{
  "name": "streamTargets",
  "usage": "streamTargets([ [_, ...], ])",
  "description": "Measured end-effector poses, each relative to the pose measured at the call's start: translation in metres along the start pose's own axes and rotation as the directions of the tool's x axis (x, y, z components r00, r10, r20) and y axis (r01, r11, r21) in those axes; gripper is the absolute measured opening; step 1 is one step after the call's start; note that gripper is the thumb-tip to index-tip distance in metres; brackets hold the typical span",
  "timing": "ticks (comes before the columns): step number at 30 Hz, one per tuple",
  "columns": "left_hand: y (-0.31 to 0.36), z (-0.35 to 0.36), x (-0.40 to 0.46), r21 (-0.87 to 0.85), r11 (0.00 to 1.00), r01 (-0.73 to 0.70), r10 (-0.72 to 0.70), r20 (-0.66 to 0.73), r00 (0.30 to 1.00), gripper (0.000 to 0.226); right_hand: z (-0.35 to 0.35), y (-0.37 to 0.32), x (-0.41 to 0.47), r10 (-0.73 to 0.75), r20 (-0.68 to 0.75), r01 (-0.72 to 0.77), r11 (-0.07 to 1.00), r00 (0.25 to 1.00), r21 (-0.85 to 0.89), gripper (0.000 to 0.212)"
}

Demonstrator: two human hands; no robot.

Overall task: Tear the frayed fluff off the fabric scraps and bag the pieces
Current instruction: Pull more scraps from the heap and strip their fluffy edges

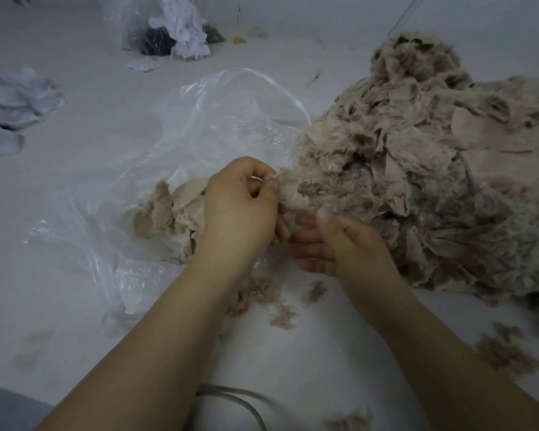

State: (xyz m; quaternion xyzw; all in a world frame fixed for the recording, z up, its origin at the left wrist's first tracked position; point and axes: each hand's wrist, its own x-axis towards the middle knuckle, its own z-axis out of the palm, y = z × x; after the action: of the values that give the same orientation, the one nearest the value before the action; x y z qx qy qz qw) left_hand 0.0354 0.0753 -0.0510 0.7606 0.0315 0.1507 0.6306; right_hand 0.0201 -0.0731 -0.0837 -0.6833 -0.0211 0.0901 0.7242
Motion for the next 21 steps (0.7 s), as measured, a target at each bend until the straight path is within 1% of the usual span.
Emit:
streamTargets([
  [1,-0.001,0.002,-0.001,-0.031,0.999,0.029,-0.027,0.050,0.998,0.018,0.002,-0.003,0.002,0.058,0.017,-0.059,0.996,0.998,0.068,0.043],
  [2,-0.002,0.004,-0.003,-0.047,0.998,0.044,-0.040,0.091,0.995,0.018,0.004,-0.006,0.004,0.095,0.039,-0.098,0.989,0.995,0.112,0.047],
  [3,-0.002,0.006,-0.004,-0.045,0.998,0.045,-0.039,0.118,0.992,0.018,0.004,-0.006,0.006,0.102,0.055,-0.109,0.985,0.993,0.131,0.046],
  [4,-0.003,0.008,-0.005,-0.040,0.998,0.039,-0.033,0.131,0.991,0.017,0.005,-0.005,0.007,0.086,0.063,-0.094,0.986,0.994,0.138,0.040],
  [6,-0.004,0.008,-0.005,-0.040,0.999,0.030,-0.026,0.105,0.994,0.016,0.006,-0.001,0.008,0.043,0.061,-0.052,0.987,0.997,0.153,0.022],
  [8,-0.005,0.008,-0.001,-0.049,0.998,0.032,-0.030,0.034,0.999,0.014,0.008,0.003,0.007,-0.002,0.058,-0.008,0.987,0.998,0.161,0.009],
  [11,-0.008,0.009,0.002,-0.042,0.999,0.028,-0.029,-0.028,0.999,0.013,0.011,0.010,0.008,-0.050,0.031,0.045,0.988,0.998,0.148,0.017],
  [14,-0.014,0.013,0.001,-0.014,1.000,0.014,-0.015,-0.022,1.000,0.013,0.012,0.016,0.010,-0.090,0.008,0.088,0.987,0.996,0.132,0.021],
  [16,-0.018,0.015,0.002,-0.002,1.000,0.017,-0.017,-0.021,1.000,0.015,0.012,0.019,0.013,-0.086,0.003,0.085,0.987,0.996,0.133,0.020],
  [18,-0.020,0.016,0.006,-0.071,0.996,0.061,-0.063,-0.037,0.997,0.016,0.012,0.018,0.019,-0.066,-0.025,0.069,0.988,0.998,0.139,0.017],
  [20,-0.018,0.014,0.009,-0.202,0.973,0.112,-0.126,-0.057,0.990,0.017,0.009,0.015,0.026,-0.063,-0.062,0.071,0.988,0.996,0.136,0.012],
  [21,-0.016,0.012,0.010,-0.260,0.959,0.116,-0.140,-0.078,0.987,0.018,0.007,0.014,0.028,-0.071,-0.067,0.079,0.988,0.995,0.132,0.011],
])
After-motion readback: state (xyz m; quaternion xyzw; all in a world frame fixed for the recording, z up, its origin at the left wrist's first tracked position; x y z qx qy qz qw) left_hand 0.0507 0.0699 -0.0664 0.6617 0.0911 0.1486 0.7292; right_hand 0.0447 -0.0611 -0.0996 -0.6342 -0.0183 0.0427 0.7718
